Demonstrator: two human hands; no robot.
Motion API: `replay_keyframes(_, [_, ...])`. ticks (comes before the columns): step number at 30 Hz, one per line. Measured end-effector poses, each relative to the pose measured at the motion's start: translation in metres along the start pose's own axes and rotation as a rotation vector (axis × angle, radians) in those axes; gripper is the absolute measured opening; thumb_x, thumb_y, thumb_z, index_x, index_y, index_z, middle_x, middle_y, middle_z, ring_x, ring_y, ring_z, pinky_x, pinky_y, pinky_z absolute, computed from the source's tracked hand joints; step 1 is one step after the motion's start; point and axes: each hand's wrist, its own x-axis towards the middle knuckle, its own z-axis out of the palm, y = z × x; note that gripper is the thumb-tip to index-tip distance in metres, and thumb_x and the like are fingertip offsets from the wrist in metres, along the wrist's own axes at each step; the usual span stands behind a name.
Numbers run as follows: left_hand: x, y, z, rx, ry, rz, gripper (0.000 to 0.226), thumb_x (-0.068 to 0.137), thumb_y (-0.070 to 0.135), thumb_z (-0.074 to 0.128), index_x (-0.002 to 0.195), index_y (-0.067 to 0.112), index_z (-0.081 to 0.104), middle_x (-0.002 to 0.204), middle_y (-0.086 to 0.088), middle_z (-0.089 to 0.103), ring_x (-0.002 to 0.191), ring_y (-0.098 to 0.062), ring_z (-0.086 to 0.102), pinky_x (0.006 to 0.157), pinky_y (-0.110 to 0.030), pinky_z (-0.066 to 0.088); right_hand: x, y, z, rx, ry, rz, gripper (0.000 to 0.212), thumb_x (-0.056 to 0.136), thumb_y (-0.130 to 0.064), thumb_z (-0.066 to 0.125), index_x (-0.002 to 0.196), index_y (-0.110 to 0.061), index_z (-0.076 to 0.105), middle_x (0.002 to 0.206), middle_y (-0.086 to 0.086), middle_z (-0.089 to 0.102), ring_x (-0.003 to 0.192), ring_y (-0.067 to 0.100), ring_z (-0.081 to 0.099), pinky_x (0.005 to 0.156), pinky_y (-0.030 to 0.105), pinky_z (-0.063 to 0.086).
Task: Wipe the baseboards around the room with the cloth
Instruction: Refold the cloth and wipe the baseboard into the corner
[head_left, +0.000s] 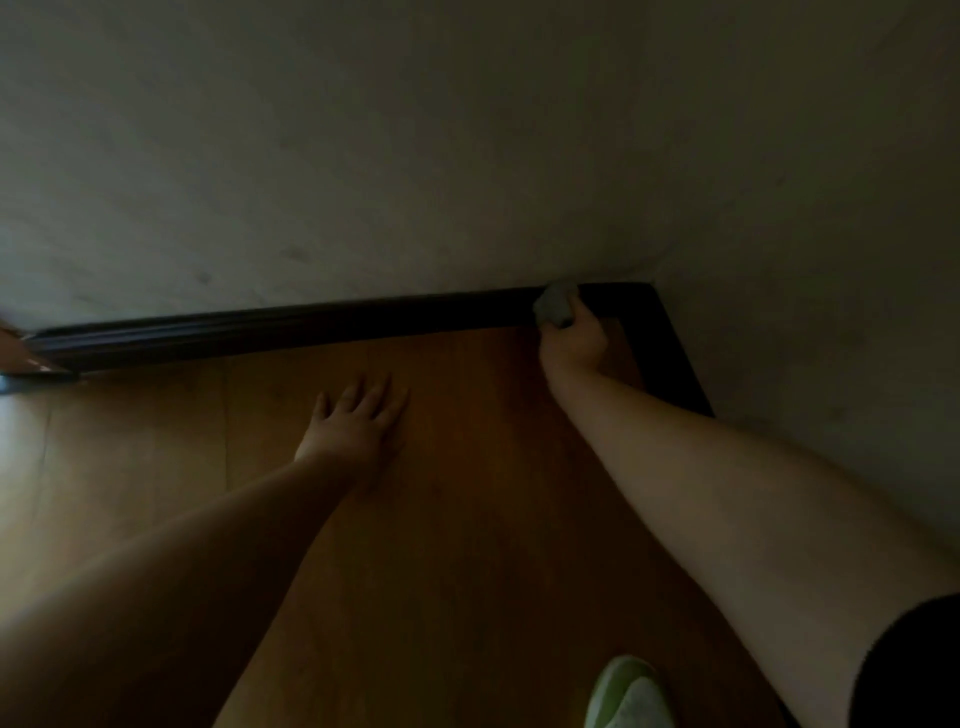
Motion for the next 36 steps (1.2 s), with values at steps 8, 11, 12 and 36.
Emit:
replay_keyframes(8, [0.000,-0.004,-0.002,0.015,0.005,0.015,0.065,0.101,0.059,0.019,0.153,0.041,-0.015,0.163,0.005,-0.023,0.150,-0.024,-0.019,0.121,-0.056,0.004,-0.007,0.005,0.000,-0.111,-0.126,-0.169,0.054,0.096,-0.023,0.062,0.146,-0.027,0.043,0.144,0.001,0.049,0.128,0.018,0.048,0.104,0.022,0.035])
replay_keyframes(11, [-0.007,-0.008,-0.005,0.061,0.008,0.050,0.064,0.102,0.057,0.018,0.154,0.038,-0.014,0.164,0.004,-0.020,0.151,-0.023,-0.014,0.121,-0.052,0.005,0.007,0.014,-0.020,-0.087,0.057,-0.179,0.035,0.100,-0.021,0.055,0.134,-0.027,0.055,0.121,-0.004,0.060,0.115,0.015,0.053,0.100,0.023,0.038])
replay_keyframes(12, [-0.010,-0.009,-0.006,0.081,0.011,0.053,0.063,0.102,0.056,0.017,0.155,0.037,-0.013,0.164,0.004,-0.019,0.151,-0.022,-0.013,0.121,-0.051,0.005,0.013,0.015,-0.025,-0.081,0.099,-0.147,0.028,0.101,-0.020,0.052,0.127,-0.026,0.059,0.113,-0.004,0.061,0.113,0.018,0.056,0.098,0.024,0.040])
replay_keyframes(36, [-0.066,-0.069,0.027,0.010,0.107,-0.111,0.068,0.099,0.059,0.016,0.156,0.032,-0.010,0.165,0.004,-0.012,0.152,-0.021,-0.007,0.120,-0.048,0.004,-0.108,-0.087,0.133,-0.054,-0.109,0.037,0.059,0.096,-0.015,0.057,0.151,-0.019,0.035,0.157,0.003,0.033,0.135,0.030,0.041,0.109,0.041,0.041])
